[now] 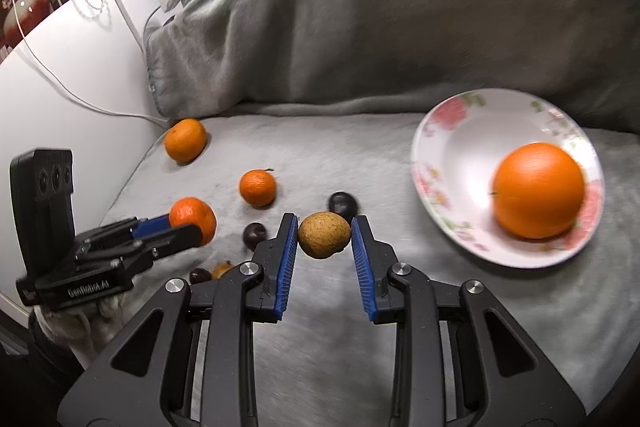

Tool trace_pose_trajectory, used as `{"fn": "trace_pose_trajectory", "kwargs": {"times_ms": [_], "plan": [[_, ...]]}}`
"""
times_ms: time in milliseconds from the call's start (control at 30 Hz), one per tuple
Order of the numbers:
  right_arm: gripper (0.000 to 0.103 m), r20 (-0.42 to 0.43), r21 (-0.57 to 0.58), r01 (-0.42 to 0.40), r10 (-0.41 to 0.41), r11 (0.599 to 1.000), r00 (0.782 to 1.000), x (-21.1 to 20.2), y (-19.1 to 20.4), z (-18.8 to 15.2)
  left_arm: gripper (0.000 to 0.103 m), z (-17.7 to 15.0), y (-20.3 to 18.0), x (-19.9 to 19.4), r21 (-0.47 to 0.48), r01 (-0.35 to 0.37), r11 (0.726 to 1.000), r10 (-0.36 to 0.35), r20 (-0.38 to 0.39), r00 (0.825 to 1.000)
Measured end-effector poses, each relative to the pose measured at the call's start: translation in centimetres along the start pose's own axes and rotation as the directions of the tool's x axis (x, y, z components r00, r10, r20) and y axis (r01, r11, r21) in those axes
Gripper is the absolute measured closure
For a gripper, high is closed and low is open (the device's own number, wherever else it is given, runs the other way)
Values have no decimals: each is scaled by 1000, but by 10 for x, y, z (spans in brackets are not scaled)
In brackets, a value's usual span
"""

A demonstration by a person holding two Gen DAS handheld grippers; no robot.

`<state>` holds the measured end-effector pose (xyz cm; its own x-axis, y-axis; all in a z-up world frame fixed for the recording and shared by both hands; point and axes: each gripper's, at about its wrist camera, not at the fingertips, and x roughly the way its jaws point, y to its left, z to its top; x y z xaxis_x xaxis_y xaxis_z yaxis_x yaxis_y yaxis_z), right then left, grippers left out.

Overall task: Organize fruits
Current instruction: 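Grasp a mandarin with the left gripper while the right gripper grasps a brown kiwi, then carry the mandarin and kiwi to the plate and release both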

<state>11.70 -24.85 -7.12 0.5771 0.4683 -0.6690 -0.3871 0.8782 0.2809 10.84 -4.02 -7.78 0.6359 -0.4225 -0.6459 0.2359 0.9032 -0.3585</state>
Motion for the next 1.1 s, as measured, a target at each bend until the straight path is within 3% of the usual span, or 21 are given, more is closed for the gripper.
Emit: {"fn": "trace_pose_trajectory", "kwargs": {"times_ms": [467, 1100], "plan": [[74, 67, 10, 113, -113, 994, 991, -34, -33, -7, 65, 39, -52, 33, 97, 75, 992, -76, 6, 997], [74, 73, -12, 142, -141, 990, 987, -22, -48, 7, 65, 85, -89, 103, 158, 111, 981, -102, -63, 993]]}}
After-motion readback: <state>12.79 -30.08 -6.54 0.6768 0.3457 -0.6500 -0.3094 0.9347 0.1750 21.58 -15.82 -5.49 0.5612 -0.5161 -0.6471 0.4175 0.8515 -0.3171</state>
